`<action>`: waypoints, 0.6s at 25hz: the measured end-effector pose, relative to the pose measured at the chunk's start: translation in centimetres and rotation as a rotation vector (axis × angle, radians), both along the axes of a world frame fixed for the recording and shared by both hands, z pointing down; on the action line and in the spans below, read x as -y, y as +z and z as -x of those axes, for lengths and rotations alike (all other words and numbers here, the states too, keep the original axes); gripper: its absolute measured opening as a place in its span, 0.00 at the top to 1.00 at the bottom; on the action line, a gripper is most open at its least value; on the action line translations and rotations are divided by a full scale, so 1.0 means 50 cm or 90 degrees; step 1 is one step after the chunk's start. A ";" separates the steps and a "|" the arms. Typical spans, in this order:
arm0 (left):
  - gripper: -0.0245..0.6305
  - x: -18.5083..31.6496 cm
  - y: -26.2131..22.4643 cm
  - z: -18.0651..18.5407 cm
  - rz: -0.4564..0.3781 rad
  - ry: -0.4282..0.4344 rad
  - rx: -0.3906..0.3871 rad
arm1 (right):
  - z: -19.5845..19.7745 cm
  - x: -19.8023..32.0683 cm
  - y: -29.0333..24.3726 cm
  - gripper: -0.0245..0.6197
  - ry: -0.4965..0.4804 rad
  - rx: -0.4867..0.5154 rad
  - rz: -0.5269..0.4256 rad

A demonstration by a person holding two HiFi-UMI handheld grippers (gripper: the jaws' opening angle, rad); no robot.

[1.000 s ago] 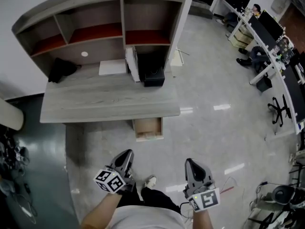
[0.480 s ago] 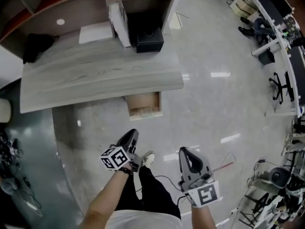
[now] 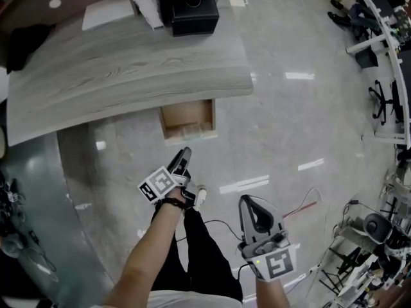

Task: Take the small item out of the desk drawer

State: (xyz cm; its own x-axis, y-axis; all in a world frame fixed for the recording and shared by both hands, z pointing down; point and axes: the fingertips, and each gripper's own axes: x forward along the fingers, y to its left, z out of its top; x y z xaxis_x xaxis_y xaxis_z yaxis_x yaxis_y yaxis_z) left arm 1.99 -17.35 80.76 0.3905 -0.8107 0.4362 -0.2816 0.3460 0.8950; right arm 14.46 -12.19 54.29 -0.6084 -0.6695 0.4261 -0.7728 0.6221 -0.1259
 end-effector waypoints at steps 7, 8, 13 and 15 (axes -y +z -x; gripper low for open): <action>0.71 0.030 0.067 -0.020 0.040 -0.050 -0.038 | -0.032 0.008 0.041 0.93 0.004 -0.005 0.015; 0.71 0.034 0.075 -0.022 0.046 -0.055 -0.042 | -0.032 0.009 0.044 0.93 0.004 -0.004 0.017; 0.69 0.058 0.112 -0.035 0.078 -0.059 -0.041 | -0.043 0.017 0.061 0.93 0.006 -0.006 0.028; 0.70 0.056 0.120 -0.040 0.094 -0.062 -0.037 | -0.050 0.017 0.067 0.93 0.007 -0.008 0.032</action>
